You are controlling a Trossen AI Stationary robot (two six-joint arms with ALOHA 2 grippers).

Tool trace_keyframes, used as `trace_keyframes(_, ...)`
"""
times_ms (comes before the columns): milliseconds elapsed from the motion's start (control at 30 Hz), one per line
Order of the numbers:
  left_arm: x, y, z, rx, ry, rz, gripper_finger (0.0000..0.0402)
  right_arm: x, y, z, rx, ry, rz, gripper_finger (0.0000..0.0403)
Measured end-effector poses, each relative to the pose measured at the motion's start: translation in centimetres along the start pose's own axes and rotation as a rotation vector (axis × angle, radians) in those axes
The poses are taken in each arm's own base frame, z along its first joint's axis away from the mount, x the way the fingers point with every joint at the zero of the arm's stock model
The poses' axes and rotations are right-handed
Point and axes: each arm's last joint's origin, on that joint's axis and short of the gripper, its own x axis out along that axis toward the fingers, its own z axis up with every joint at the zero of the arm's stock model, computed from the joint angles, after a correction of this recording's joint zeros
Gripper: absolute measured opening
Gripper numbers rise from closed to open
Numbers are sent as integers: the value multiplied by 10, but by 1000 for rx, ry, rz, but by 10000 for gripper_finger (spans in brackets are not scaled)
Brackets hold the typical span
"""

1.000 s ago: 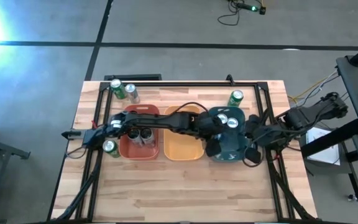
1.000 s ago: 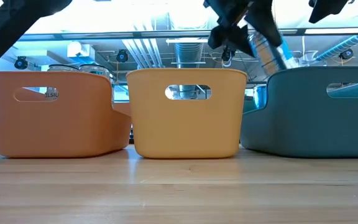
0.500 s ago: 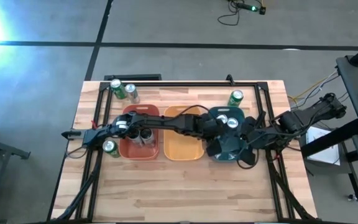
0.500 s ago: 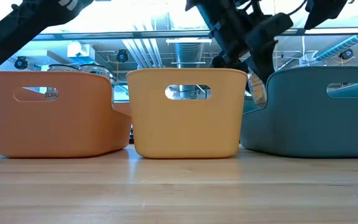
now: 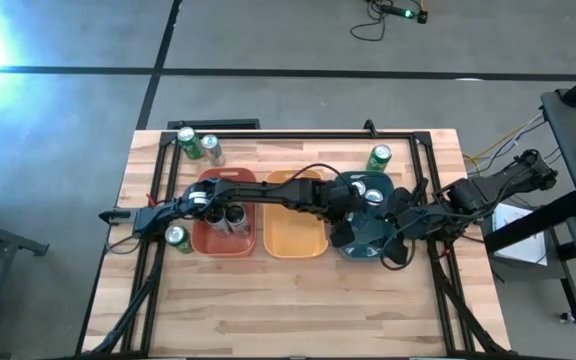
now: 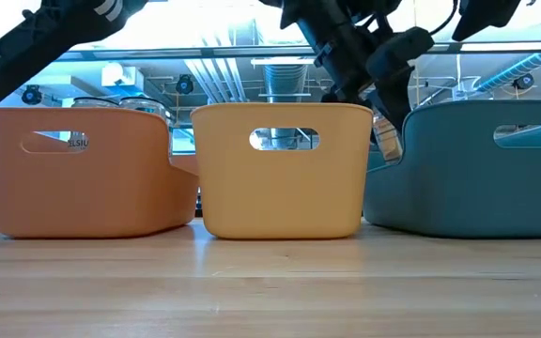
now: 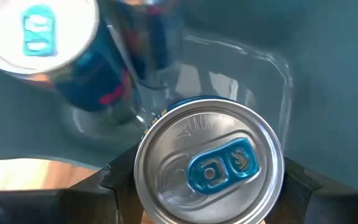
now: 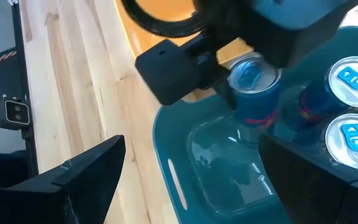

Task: Sort soda cans
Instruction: Put the bottom blue soda can into the blue bin

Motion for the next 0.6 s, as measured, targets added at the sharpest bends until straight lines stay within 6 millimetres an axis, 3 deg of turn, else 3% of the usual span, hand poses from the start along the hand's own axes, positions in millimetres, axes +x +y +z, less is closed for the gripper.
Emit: trace_keyframes(600, 1, 3, 0, 64, 11, -40, 224, 0, 0, 1, 9, -13, -10, 364)
